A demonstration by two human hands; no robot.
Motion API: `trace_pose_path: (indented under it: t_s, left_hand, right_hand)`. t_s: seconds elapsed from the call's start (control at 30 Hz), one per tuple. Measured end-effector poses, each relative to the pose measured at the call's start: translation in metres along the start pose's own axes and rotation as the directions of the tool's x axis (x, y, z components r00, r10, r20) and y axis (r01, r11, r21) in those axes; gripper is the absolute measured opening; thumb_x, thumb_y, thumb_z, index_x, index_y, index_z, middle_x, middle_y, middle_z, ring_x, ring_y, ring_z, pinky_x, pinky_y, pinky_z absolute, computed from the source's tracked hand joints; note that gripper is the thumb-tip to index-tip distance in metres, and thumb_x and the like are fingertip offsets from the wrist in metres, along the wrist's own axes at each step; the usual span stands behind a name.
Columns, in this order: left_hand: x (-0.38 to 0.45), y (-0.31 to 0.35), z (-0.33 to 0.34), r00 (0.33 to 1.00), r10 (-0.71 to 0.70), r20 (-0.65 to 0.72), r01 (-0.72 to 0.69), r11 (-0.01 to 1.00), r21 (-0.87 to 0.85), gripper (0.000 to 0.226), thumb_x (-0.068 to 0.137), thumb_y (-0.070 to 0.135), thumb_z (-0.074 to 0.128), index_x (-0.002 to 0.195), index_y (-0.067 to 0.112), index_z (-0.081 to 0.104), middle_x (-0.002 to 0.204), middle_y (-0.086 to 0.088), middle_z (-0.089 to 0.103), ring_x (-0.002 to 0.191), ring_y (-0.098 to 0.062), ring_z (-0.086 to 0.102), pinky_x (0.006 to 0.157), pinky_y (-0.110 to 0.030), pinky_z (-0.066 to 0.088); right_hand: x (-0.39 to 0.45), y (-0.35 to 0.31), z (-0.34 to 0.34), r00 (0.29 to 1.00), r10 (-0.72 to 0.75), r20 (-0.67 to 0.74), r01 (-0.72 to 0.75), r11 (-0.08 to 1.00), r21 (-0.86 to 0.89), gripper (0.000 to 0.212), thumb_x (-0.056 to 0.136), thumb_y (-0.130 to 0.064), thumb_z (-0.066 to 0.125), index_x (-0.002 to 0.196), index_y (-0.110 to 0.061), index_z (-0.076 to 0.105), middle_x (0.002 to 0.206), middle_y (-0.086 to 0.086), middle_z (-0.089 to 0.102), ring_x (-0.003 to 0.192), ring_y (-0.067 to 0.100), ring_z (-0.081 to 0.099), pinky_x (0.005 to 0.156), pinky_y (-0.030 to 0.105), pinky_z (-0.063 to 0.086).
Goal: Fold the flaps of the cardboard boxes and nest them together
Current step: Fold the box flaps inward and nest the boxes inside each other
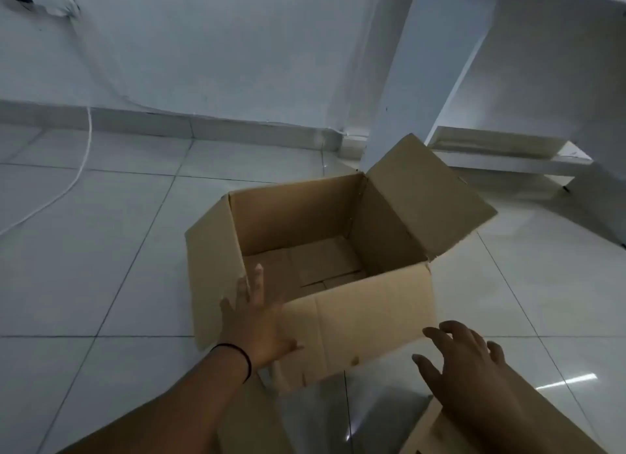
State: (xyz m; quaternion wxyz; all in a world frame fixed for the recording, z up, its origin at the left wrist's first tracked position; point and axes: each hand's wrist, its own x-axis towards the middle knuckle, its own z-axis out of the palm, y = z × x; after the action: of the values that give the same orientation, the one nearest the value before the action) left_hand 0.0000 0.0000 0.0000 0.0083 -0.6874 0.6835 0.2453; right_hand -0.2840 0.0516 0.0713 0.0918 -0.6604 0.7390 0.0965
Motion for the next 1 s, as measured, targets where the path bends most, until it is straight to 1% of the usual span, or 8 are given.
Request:
trace_pose_path:
  t_s: [0.1, 0.2, 0.37, 0.5, 0.67, 0.77, 0.9, 1.0]
  left_hand:
    - [0.018, -0.004, 0.002, 0.997, -0.074, 0.01, 0.074, 0.997, 0.028, 0.046, 0.076, 0.064, 0.055, 0.101, 0.026, 0.063, 0.159, -0.01, -0.019, 0.144, -0.041, -0.014, 0.115, -0.059, 0.01]
    - [0.032, -0.015, 0.006, 0.996, -0.08, -0.034, 0.079, 0.996, -0.033, 0.031, 0.087, 0.05, 0.052, 0.078, 0.022, 0.061, 0.16, -0.013, -0.003, 0.144, -0.041, -0.012, 0.118, -0.05, 0.013]
    - [0.042, -0.028, 0.002, 0.99, -0.119, -0.07, 0.109, 0.985, -0.134, 0.033, 0.089, 0.039, 0.055, 0.09, 0.007, 0.065, 0.128, -0.016, 0.049, 0.139, -0.037, 0.022, 0.11, -0.038, 0.031]
    - [0.042, -0.03, 0.007, 0.989, -0.122, -0.083, 0.112, 0.987, -0.118, 0.031, 0.089, 0.037, 0.056, 0.085, 0.007, 0.063, 0.114, -0.014, 0.053, 0.129, -0.036, 0.037, 0.103, -0.039, 0.039]
    - [0.042, -0.042, 0.01, 0.985, -0.139, -0.102, 0.129, 0.987, -0.099, 0.03, 0.09, 0.038, 0.054, 0.09, 0.009, 0.062, 0.116, -0.013, 0.054, 0.123, -0.034, 0.042, 0.099, -0.037, 0.042]
    - [0.038, -0.054, 0.006, 0.981, -0.134, -0.143, 0.118, 0.986, -0.116, 0.029, 0.09, 0.039, 0.053, 0.072, 0.018, 0.049, 0.101, -0.007, 0.053, 0.107, -0.026, 0.048, 0.085, -0.031, 0.044]
    - [0.035, -0.081, -0.005, 0.973, -0.103, -0.207, 0.075, 0.987, -0.139, 0.036, 0.089, 0.038, 0.055, 0.062, 0.023, 0.038, 0.085, -0.001, 0.046, 0.079, -0.014, 0.044, 0.063, -0.026, 0.032]
    - [0.04, -0.103, -0.013, 0.969, -0.051, -0.24, 0.025, 0.994, -0.111, 0.028, 0.087, 0.035, 0.061, 0.071, 0.014, 0.052, 0.09, 0.004, 0.044, 0.08, -0.016, 0.05, 0.065, -0.024, 0.035]
  right_hand:
    - [0.024, 0.006, 0.003, 1.0, -0.017, -0.007, 0.016, 0.999, -0.038, 0.054, 0.087, -0.058, 0.042, 0.136, -0.038, 0.037, 0.148, -0.006, 0.033, 0.138, 0.017, 0.03, 0.115, 0.049, 0.017]
    - [0.05, 0.012, -0.001, 0.998, -0.036, -0.044, 0.033, 0.998, -0.055, 0.061, 0.086, -0.058, 0.044, 0.141, -0.035, 0.031, 0.153, -0.001, 0.027, 0.142, 0.02, 0.024, 0.117, 0.05, 0.016]
    - [0.11, 0.017, -0.011, 0.982, -0.083, -0.172, 0.068, 0.994, -0.087, 0.1, 0.076, -0.056, 0.063, 0.148, -0.028, -0.001, 0.158, 0.013, -0.005, 0.146, 0.032, 0.001, 0.117, 0.053, 0.01]
    - [0.162, 0.018, -0.017, 0.984, -0.062, -0.164, 0.036, 0.987, -0.156, 0.119, 0.065, -0.063, 0.069, 0.147, -0.029, -0.01, 0.157, 0.016, -0.016, 0.144, 0.037, -0.01, 0.114, 0.06, 0.004]
    - [0.189, 0.018, -0.002, 0.998, -0.015, -0.063, 0.002, 0.98, -0.198, 0.112, 0.06, -0.069, 0.068, 0.147, -0.035, 0.006, 0.157, 0.013, -0.01, 0.143, 0.04, -0.012, 0.111, 0.066, 0.003]
    - [0.191, 0.01, 0.001, 0.992, -0.038, -0.118, 0.008, 0.969, -0.248, 0.107, 0.063, -0.072, 0.063, 0.147, -0.035, 0.008, 0.156, 0.016, -0.006, 0.142, 0.042, -0.003, 0.111, 0.064, 0.015]
    - [0.187, -0.011, 0.001, 0.982, -0.108, -0.156, 0.072, 0.973, -0.218, 0.106, 0.067, -0.071, 0.06, 0.147, -0.032, 0.003, 0.15, 0.012, 0.028, 0.133, 0.034, 0.035, 0.108, 0.061, 0.028]
    - [0.184, -0.036, 0.013, 0.992, -0.103, -0.079, 0.109, 0.991, 0.073, 0.112, 0.07, -0.059, 0.068, 0.147, -0.025, -0.004, 0.127, 0.009, 0.057, 0.11, 0.027, 0.059, 0.099, 0.049, 0.043]
